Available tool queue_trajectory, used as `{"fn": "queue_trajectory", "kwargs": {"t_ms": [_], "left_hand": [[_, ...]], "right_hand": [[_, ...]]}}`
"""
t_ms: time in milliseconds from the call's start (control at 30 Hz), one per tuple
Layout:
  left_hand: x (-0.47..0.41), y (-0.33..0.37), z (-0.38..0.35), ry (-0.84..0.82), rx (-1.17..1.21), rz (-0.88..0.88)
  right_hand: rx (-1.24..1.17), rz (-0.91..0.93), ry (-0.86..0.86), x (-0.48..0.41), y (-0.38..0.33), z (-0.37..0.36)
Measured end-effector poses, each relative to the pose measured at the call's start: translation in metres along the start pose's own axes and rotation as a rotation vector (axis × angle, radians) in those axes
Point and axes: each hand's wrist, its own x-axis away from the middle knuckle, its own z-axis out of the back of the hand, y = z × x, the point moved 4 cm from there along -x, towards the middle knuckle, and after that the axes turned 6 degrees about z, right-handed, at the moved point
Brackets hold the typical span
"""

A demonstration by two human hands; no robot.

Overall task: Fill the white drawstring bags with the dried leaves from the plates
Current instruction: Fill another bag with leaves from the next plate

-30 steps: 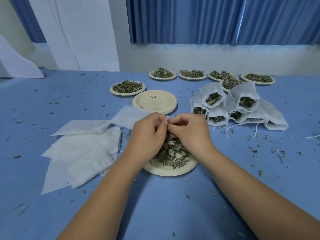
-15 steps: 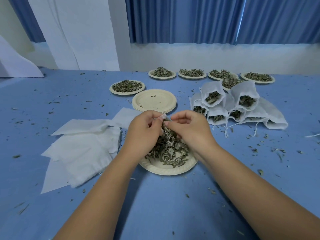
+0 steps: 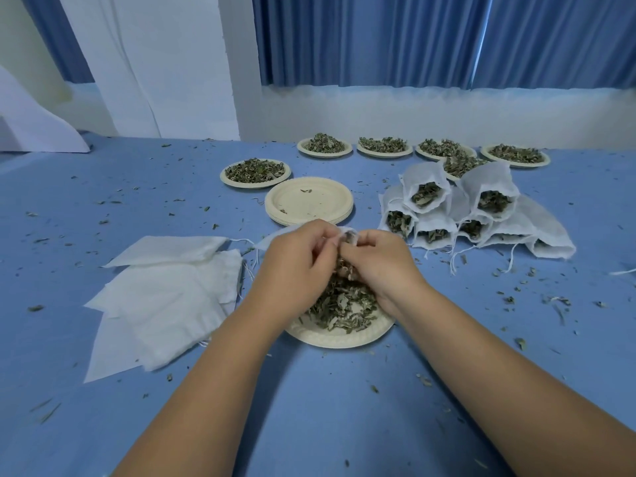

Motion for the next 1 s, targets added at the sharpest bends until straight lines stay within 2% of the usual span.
{"fn": "queue_trajectory", "kwargs": {"t_ms": [100,267,333,500,633,800,900,1000], "left_hand": [[0.003,0.005,-0.007,-0.048,-0.097,-0.078],[-0.004,-0.010,0.006,0.103,-0.101,0.069],[-0.005,-0.014,0.009,0.149,-0.086,0.113],[-0.005,-0.017,0.008,0.163,-0.089,0.136],[-0.005,-0.016,0.006,0.149,-0.059,0.130],[-0.006,-0.015,0.005,0.121,0.065,0.202],[-0.004,-0.011,0.002,0.066,0.134,0.214],[-0.003,-0.009,-0.001,0.023,0.091,0.172]], "right_hand": [[0.139,0.022,0.061,-0.001,0.001,0.000],[-0.122,-0.142,-0.149,0.001,-0.006,-0.005],[-0.231,-0.220,-0.173,0.004,-0.011,0.000],[-0.142,-0.199,-0.215,0.011,-0.011,0.005],[-0.064,-0.044,-0.103,0.008,-0.016,0.009],[0.295,0.323,-0.048,0.011,-0.025,0.007],[0.421,0.409,-0.065,0.013,-0.026,-0.003],[0.549,0.406,-0.125,0.013,-0.022,-0.011]]}}
